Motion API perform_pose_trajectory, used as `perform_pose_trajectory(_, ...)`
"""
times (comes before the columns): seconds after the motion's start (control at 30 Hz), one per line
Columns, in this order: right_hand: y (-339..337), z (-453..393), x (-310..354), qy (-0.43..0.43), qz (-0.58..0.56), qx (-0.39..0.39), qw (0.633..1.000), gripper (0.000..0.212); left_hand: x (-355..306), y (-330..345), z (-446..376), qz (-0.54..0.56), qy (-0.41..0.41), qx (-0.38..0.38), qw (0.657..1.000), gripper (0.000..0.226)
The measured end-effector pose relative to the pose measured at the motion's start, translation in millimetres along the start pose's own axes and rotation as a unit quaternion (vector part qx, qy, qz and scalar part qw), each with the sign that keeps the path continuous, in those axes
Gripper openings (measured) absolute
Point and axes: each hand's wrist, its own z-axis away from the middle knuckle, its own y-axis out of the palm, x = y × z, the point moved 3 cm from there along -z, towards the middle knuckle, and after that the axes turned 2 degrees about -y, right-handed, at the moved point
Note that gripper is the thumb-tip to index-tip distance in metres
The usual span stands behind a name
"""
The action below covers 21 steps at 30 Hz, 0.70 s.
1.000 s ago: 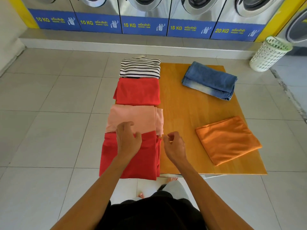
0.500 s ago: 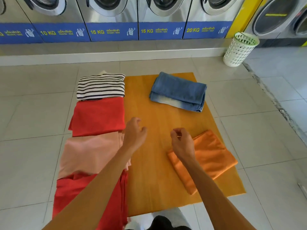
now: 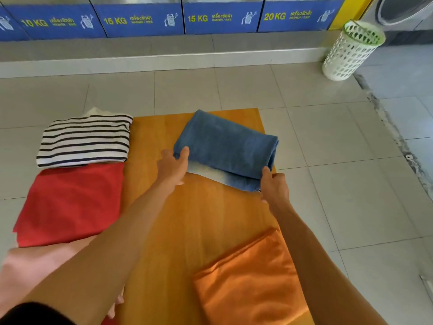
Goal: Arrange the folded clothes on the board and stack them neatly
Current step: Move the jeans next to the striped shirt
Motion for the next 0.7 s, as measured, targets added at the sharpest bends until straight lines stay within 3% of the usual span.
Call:
perform_pose_trajectory(0.13, 10.0, -12.3, 3.0, -0.002, -0.008, 0.02, 1.0, 0.049, -3.8, 10.2, -17.0, 0.003, -0.066, -0.008, 0.998, 0.099)
perform_pose_trajectory(0.27, 10.6, -20.1, 4.1, -0.059, -0.005, 0.022, 0.998, 0.05, -4.5, 13.1, -15.4, -0.015, -0.023, -0.034, 0.999, 0.073)
perform_pose_trajectory(0.4, 18.2, -25.9, 18.1, -0.091, -0.09, 0.051, 0.99, 0.041, 4.5, 4.9, -12.7, 0.128, -0.091, 0.041, 0.987, 0.061)
perform_pose_trajectory(0.5, 33.9, -28.3, 27.2, -0.053, -0.151, 0.074, 0.984, 0.038, 19.0, -5.1, -11.1, 0.235, -0.141, 0.04, 0.961, 0.058)
perform_pose_trajectory(0.7, 75.2, -27.2, 69.0, -0.093, -0.192, 0.118, 0.97, 0.035, 19.1, -49.1, -21.8, 0.363, -0.094, 0.017, 0.927, 0.046)
